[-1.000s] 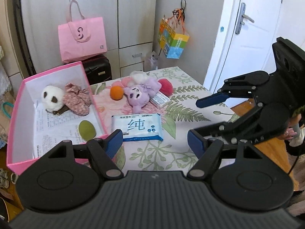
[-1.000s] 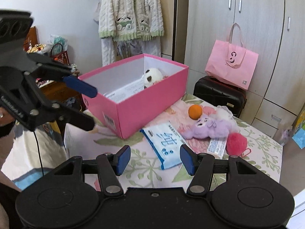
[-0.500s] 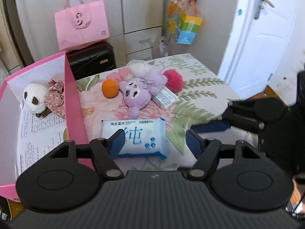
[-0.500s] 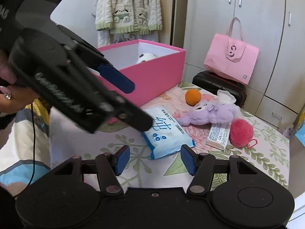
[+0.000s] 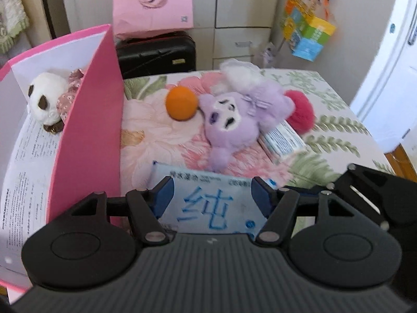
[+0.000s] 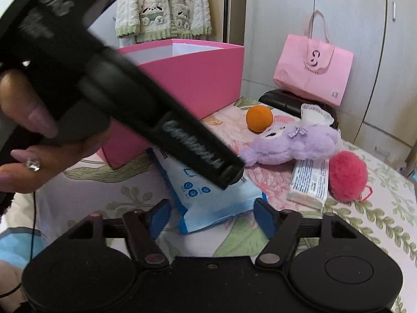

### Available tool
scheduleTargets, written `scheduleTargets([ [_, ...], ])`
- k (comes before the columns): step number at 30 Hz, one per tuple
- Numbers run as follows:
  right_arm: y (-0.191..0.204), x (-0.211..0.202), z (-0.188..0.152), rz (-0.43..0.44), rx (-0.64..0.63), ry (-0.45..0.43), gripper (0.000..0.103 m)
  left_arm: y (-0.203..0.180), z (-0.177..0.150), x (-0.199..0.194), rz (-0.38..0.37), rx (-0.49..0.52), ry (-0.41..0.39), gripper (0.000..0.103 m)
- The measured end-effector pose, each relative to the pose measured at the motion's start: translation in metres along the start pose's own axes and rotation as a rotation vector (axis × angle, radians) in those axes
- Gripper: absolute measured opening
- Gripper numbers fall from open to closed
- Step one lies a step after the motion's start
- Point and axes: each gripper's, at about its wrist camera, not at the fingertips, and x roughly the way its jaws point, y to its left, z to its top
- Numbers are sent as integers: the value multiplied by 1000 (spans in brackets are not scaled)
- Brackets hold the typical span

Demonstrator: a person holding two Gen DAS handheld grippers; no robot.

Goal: Organize soft objects
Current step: 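Lower the left gripper onto the blue-printed wet-wipes pack and close on it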

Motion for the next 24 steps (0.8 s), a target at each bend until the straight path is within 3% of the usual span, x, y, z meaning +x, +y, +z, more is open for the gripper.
scheduleTargets([
  [10, -7, 18, 2, 2, 34, 12, 94, 5, 6, 13, -9, -37, 25, 65],
  [17, -16, 24, 7, 70, -9, 39, 100, 8, 10, 15, -44, -56, 48, 65],
  [19, -18, 25, 9, 90, -22, 41, 99, 7, 11, 15, -43, -55, 53, 65],
  [21, -22, 23, 7, 133, 1, 45, 90, 7, 11, 15, -49, -58, 55, 65],
  [24, -24, 14, 3, 135, -13, 41, 86, 9, 10, 13, -64, -68, 53, 65],
])
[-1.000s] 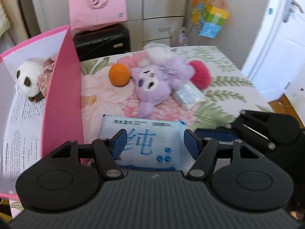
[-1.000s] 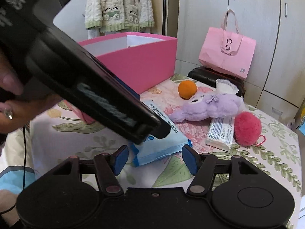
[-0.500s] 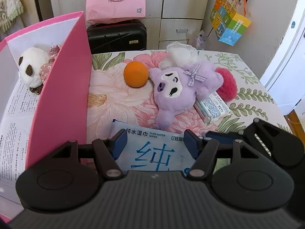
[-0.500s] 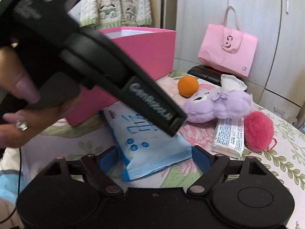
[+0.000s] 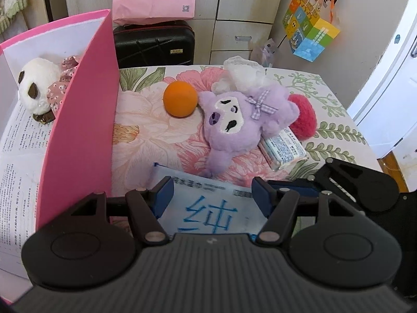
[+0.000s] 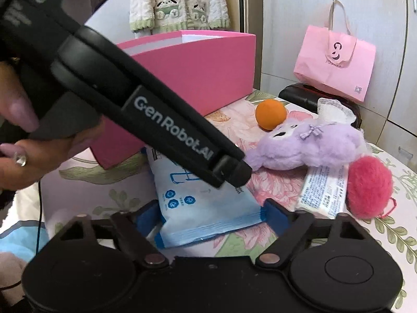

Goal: Organize soft objects
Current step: 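Lower the left gripper onto the blue-printed wet-wipes pack and close on it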

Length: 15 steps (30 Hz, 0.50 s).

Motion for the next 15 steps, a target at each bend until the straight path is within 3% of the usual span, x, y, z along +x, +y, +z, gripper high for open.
scheduleTargets([
  [5, -5, -21, -18, -15, -8, -15, 87, 2, -6, -2, -32, -47, -33, 65],
  [10, -10, -38, -37, -63, -6, -15, 93, -1, -14, 3, 13, -19, -44, 69],
  [15, -7, -46, -46, -98, 81, -21, 93, 4, -26, 2, -32, -100, -33, 80],
])
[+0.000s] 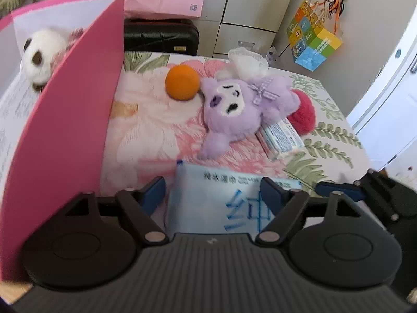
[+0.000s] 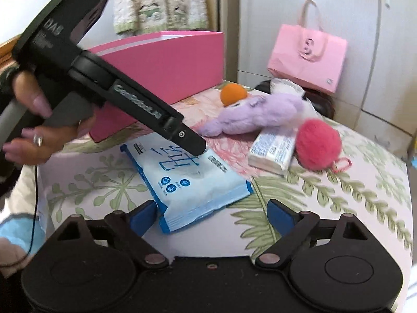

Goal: Organize soft objects
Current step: 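Lower the left gripper onto the blue-printed wet-wipes pack and close on it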

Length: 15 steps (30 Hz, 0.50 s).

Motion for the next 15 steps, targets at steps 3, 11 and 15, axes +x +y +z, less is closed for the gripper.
scheduleTargets([
  [3, 5, 3, 1, -12, 29, -22, 86, -4, -14, -6, -7, -10, -35, 80],
  [11, 22, 14, 7, -35, 55, -64, 69, -13, -26, -10, -44, 56, -44, 77],
  [15, 27, 17, 6, -76, 77, -87, 68, -17, -31, -17, -99, 96, -33, 77],
])
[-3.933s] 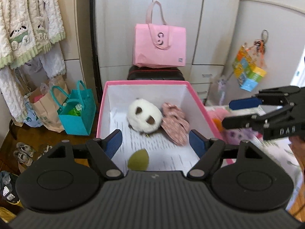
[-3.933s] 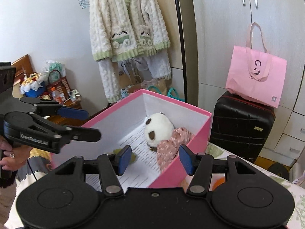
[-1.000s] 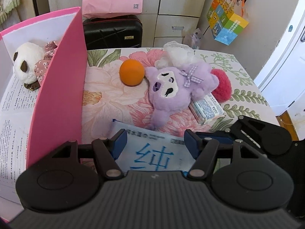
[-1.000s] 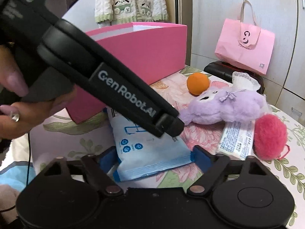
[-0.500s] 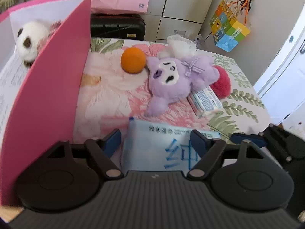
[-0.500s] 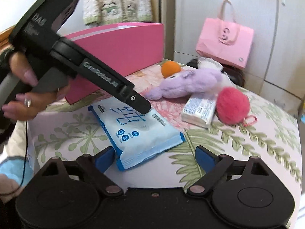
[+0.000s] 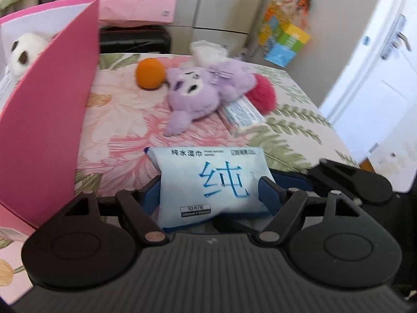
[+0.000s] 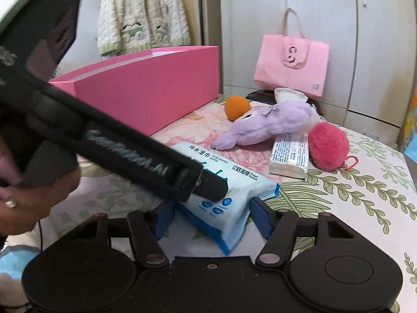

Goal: Organize soft objects
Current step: 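Lower the left gripper onto the blue-printed wet-wipes pack and close on it, then lift the wet-wipes pack with the left gripper and carry it over the pink box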

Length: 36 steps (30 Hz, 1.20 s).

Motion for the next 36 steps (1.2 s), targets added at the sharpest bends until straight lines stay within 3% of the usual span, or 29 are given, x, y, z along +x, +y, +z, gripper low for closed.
scheduleTargets([
  [9, 14, -6, 2, -34, 15, 4, 65, -15, -8, -19, 40, 113, 17, 77],
  [26, 61, -65, 15, -30, -65, 32, 66, -24, -36, -101, -6, 129, -17, 77],
  [30, 76, -77, 20, -22, -67, 74, 66, -19, -37, -119, -37, 117, 32, 77],
  [36, 98, -87, 31, 39, -51, 95, 66, -9, -39, -151, -25, 135, 88, 78],
])
